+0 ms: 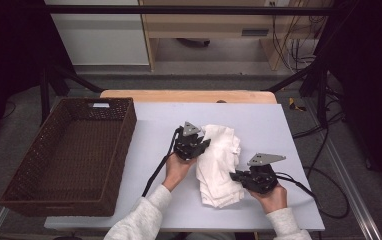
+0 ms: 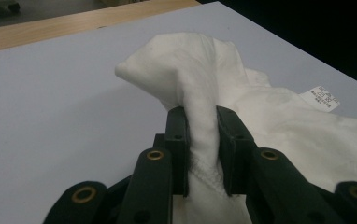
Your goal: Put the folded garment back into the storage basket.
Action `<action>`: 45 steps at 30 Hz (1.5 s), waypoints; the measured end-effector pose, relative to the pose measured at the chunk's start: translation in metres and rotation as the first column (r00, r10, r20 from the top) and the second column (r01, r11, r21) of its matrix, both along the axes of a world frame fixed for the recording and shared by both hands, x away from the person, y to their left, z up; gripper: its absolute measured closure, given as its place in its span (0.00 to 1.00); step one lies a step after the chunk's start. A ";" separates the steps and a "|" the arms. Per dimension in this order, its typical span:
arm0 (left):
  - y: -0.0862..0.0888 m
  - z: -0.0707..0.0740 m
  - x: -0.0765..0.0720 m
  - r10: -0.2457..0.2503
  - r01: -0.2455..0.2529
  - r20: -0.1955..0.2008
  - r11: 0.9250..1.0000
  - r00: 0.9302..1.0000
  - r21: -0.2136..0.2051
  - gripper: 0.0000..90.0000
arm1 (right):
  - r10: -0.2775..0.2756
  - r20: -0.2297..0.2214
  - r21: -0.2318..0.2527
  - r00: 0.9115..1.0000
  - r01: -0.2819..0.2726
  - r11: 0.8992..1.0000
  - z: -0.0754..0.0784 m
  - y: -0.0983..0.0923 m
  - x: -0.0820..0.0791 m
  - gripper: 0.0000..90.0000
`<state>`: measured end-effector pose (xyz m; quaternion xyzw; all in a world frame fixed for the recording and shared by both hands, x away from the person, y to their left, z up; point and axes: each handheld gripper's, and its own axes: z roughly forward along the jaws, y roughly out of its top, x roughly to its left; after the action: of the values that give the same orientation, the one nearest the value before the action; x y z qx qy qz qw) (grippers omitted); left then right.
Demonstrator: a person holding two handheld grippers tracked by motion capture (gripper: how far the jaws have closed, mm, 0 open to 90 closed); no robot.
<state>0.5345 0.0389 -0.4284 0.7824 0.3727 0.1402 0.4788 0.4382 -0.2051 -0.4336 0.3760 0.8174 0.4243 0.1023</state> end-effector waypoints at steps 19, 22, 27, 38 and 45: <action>0.016 0.029 -0.015 -0.005 0.007 0.059 0.999 0.998 -0.034 0.85 | 0.017 0.062 0.028 0.998 -0.019 0.999 0.022 0.002 -0.009 0.94; 0.018 0.031 -0.016 -0.004 0.006 0.062 0.999 0.998 -0.036 0.85 | 0.022 0.069 0.028 0.997 -0.024 0.999 0.025 0.003 -0.009 0.94; 0.022 0.038 -0.019 -0.002 0.005 0.074 0.999 0.997 -0.043 0.85 | 0.025 0.082 0.035 0.996 -0.028 0.999 0.030 0.005 -0.011 0.94; 0.030 0.053 -0.025 -0.004 0.008 0.097 0.999 0.995 -0.045 0.85 | 0.033 0.109 0.054 0.994 -0.039 0.998 0.042 0.009 -0.016 0.93; 0.036 0.059 -0.027 -0.007 0.012 0.102 0.999 0.995 -0.047 0.85 | 0.041 0.124 0.064 0.991 -0.049 0.997 0.049 0.013 -0.019 0.93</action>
<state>0.5075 0.0746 -0.3692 0.7643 0.3475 0.1688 0.5163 0.4191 -0.1922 -0.3850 0.3339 0.8031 0.4759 0.1302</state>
